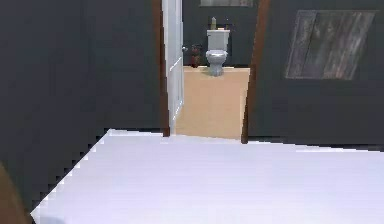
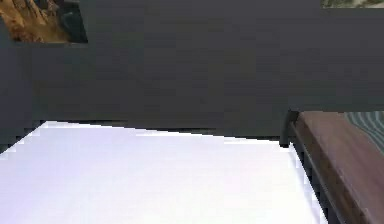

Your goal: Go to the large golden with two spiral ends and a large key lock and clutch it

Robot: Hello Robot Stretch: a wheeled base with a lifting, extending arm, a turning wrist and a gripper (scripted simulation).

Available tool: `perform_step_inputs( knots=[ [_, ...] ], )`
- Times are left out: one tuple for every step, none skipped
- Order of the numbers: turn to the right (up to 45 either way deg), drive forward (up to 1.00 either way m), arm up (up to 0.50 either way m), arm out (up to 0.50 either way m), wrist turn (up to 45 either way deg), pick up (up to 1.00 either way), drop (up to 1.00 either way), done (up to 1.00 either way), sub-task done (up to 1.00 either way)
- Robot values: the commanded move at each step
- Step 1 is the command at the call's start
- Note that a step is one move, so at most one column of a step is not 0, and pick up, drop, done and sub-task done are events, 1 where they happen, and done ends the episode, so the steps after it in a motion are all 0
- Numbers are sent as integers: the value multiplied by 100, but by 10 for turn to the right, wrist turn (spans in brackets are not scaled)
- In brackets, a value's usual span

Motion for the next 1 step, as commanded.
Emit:
perform_step_inputs(
  knots=[
    [0, 100, 0, 0, 0, 0, 0, 0, 0]
  ],
)
